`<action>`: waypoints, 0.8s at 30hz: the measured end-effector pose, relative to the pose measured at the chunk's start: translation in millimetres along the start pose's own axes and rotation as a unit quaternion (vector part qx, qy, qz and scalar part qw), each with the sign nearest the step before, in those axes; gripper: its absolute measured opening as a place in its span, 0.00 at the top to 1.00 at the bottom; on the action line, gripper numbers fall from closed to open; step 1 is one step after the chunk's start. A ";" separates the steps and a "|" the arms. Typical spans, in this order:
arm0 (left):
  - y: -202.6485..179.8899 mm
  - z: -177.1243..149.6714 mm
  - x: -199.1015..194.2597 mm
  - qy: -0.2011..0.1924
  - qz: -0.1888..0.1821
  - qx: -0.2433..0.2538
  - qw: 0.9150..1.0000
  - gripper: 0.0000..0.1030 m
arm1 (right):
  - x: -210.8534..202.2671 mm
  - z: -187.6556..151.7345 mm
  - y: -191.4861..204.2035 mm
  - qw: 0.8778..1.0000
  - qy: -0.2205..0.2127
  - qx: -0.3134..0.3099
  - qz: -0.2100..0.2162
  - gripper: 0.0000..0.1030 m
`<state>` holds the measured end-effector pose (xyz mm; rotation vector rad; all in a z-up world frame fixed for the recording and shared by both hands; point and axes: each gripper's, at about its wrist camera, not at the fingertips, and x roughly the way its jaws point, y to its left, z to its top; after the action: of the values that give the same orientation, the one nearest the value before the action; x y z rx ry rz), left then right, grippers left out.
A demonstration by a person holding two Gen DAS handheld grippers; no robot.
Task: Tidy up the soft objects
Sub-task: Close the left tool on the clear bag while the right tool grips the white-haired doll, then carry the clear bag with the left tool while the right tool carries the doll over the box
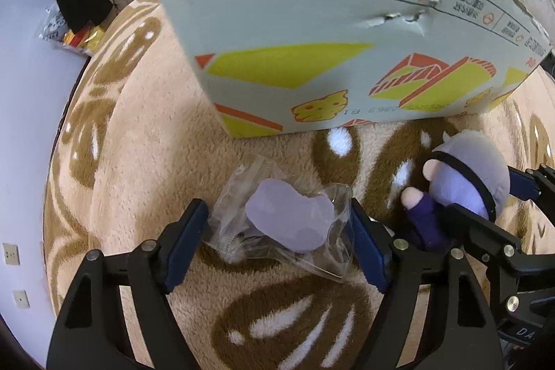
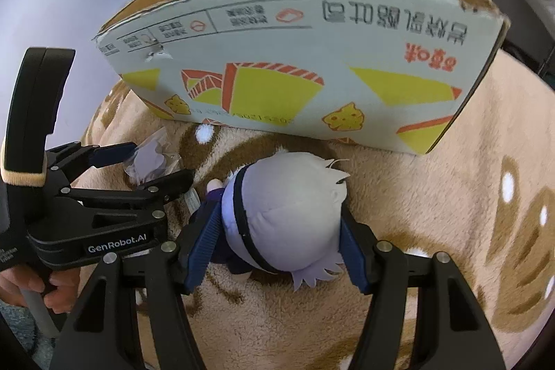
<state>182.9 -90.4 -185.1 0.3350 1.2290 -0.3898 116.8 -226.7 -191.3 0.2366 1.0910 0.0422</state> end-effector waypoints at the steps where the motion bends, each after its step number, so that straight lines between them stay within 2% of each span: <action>1: 1.3 -1.4 -0.7 0.002 0.000 -0.007 1.000 0.24 | -1.5 -0.3 1.1 1.000 -0.003 -0.005 -0.007 0.34; 9: 5.6 -14.4 -10.8 0.007 0.013 -0.022 1.000 0.24 | -15.8 -3.5 -1.0 0.999 -0.016 0.002 -0.029 0.34; 14: 9.1 -20.8 -18.3 0.009 0.021 -0.031 0.999 0.25 | -28.7 -4.0 -6.2 0.998 -0.044 -0.001 -0.050 0.35; 19: 7.2 -28.8 -32.3 -0.003 0.033 -0.032 0.999 0.25 | -43.1 -4.4 -6.3 0.995 -0.071 -0.013 -0.074 0.35; 24: 8.7 -33.3 -45.3 -0.015 0.039 -0.037 0.998 0.25 | -55.6 -5.2 -5.7 0.993 -0.090 -0.018 -0.078 0.35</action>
<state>146.1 -62.9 -151.6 0.3116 1.1939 -0.2814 86.0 -239.8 -146.2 0.1188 0.9255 -0.0979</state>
